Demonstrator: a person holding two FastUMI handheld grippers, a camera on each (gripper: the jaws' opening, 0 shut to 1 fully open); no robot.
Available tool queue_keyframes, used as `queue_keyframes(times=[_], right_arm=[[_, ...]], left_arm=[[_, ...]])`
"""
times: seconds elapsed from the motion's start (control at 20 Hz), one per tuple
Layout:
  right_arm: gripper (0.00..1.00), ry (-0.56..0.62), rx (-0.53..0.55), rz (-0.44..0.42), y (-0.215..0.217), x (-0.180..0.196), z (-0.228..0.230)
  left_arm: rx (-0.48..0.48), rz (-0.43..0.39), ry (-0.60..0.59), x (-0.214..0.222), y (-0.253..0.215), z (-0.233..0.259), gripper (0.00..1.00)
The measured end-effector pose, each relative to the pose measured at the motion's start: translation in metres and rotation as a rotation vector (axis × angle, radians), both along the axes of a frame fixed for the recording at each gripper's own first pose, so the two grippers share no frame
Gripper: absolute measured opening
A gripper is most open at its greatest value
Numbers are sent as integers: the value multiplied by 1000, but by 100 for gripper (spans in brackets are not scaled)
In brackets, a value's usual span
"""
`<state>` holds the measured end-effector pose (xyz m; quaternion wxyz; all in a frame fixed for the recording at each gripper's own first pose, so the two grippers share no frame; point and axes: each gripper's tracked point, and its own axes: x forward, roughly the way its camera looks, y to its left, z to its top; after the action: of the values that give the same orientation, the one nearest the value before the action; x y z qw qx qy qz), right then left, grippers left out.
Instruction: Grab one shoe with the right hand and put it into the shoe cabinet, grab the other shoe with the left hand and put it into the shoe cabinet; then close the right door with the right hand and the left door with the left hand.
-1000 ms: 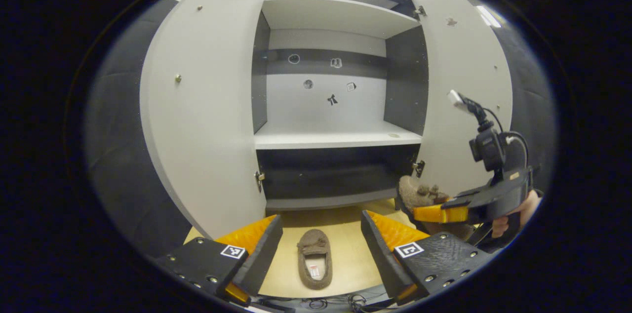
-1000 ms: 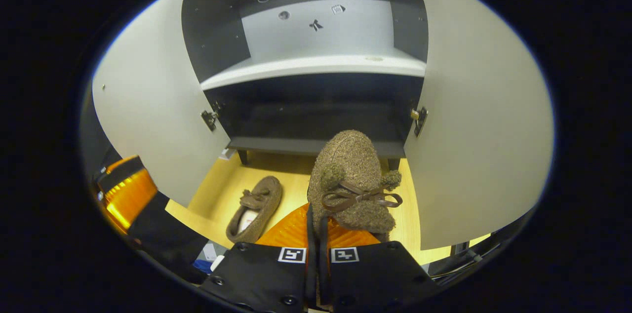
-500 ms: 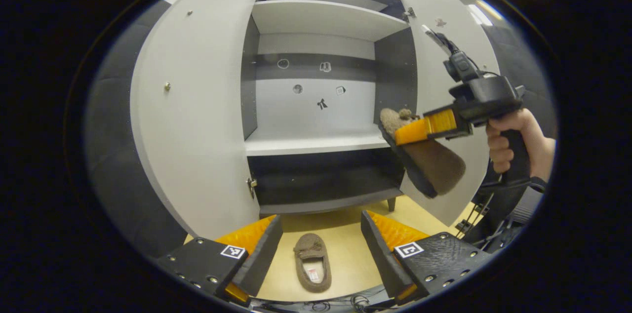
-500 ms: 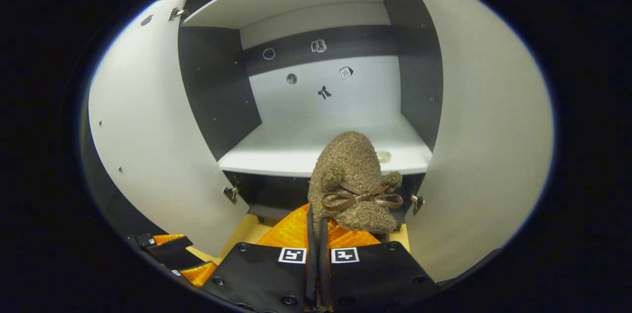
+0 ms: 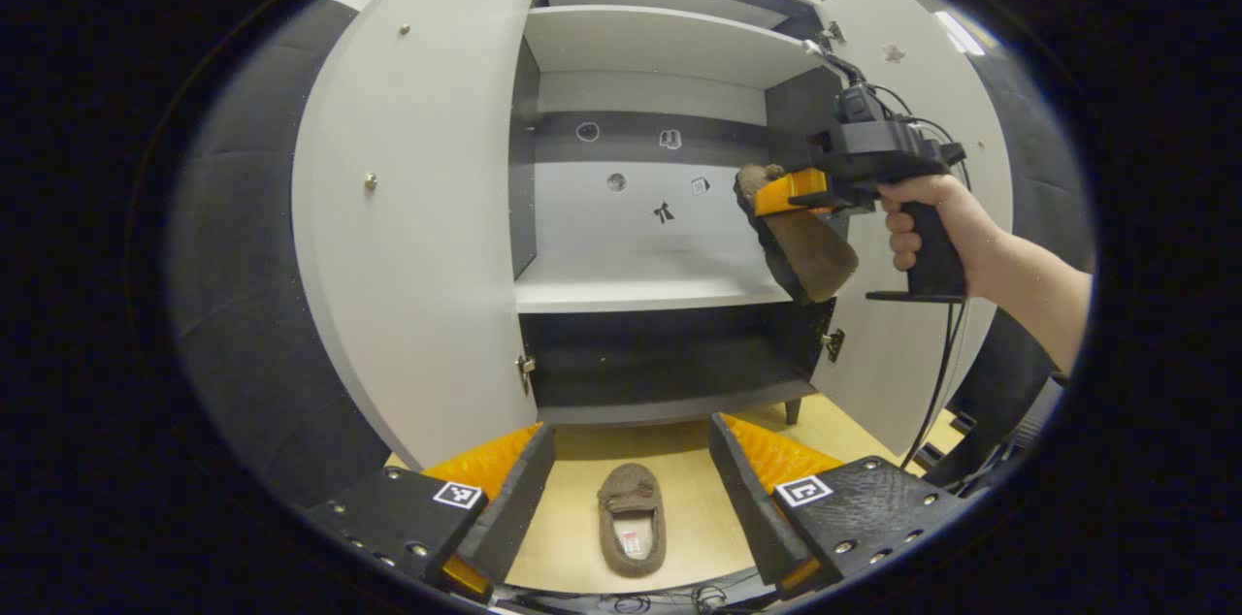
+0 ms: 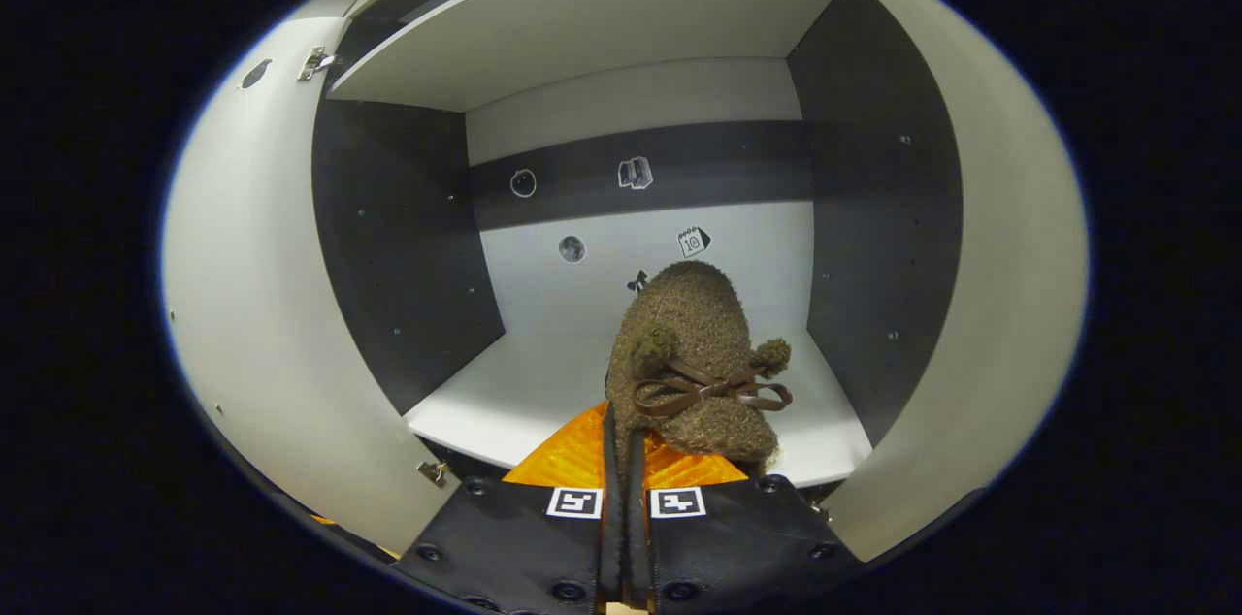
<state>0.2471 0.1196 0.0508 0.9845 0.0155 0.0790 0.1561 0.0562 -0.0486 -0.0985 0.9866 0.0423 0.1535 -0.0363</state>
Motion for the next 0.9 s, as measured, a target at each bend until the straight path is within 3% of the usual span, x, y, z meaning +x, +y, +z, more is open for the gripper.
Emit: queue_keyframes(times=[0.1,0.15,0.35,0.45,0.5,0.65,0.7,0.75,0.8,0.9], right_arm=[[0,-56,10,-17,0,24,11],[4,-73,1,-23,-1,37,12],[4,-125,-66,-57,-6,84,6],[4,-134,-84,-73,-8,99,-1],[4,-146,-90,-88,-10,108,-2],[4,-139,-48,-118,-14,120,-8],[5,-151,-37,-129,-14,125,-9],[8,-154,-46,-143,-17,130,-10],[8,-160,-66,-158,-21,132,-12],[26,-144,-119,-182,-28,131,-20]], left_arm=[[15,26,9,0,4,-2,93],[17,35,14,-1,6,-3,93],[43,57,11,2,9,0,89],[60,63,1,6,9,2,99],[65,64,-3,7,8,3,93],[71,65,1,11,5,2,93],[71,64,0,11,4,2,99],[69,63,1,11,3,2,93],[66,63,2,10,2,2,93],[61,59,6,10,1,0,93]])
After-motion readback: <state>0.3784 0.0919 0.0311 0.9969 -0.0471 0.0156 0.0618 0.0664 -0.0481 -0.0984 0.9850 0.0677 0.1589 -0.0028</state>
